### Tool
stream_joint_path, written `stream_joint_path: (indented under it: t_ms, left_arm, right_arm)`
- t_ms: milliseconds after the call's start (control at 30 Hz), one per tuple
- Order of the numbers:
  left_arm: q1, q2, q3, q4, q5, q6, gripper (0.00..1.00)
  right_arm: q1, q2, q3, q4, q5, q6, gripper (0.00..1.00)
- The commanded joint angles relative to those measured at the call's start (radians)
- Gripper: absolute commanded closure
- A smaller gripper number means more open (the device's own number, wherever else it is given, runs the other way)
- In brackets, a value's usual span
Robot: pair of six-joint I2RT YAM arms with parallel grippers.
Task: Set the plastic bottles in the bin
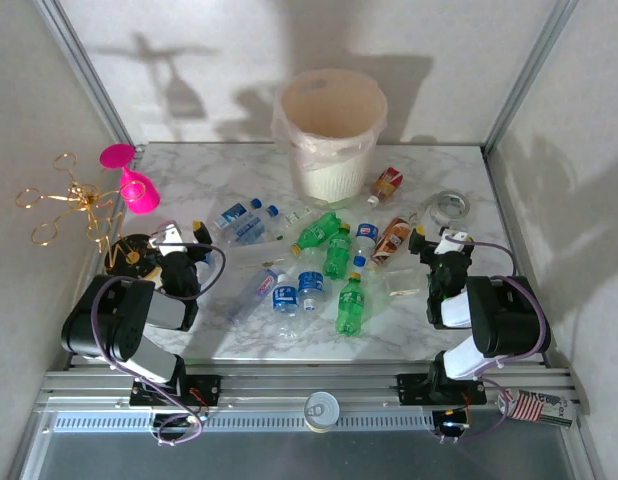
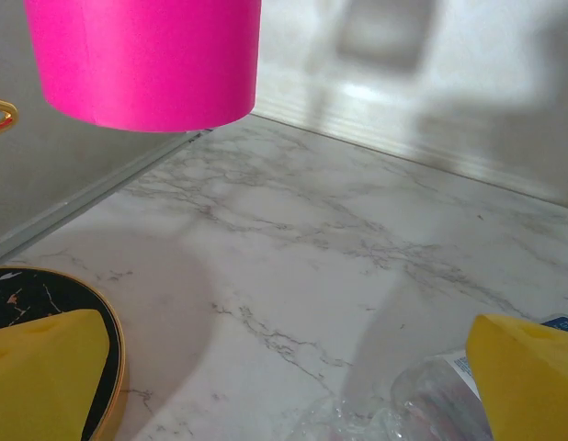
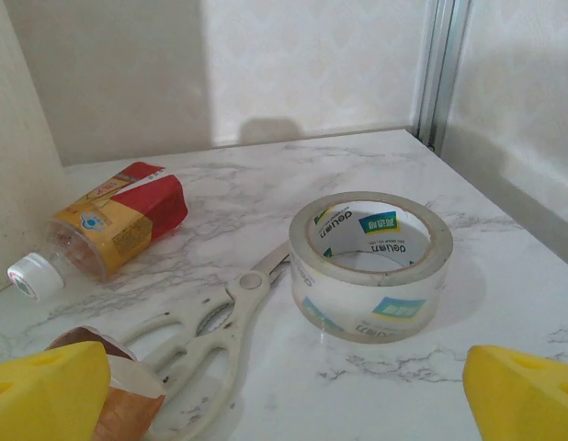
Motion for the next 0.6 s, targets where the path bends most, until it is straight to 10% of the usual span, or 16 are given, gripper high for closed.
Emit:
stream_joint_path:
  t_ms: [0,567]
  left_arm:
    - [0.010,0.005,-0.008,0.042,0.009,-0.005,0.01]
    - [0.012,0.007,-0.003,0.033,0.010,-0.008,0.01]
  right_arm:
    - [0.002,0.009,0.005,0.036,0.015,-0.005,0.01]
    - [-0.001,0.009,0.009,0.025,0.005,-0.002,0.01]
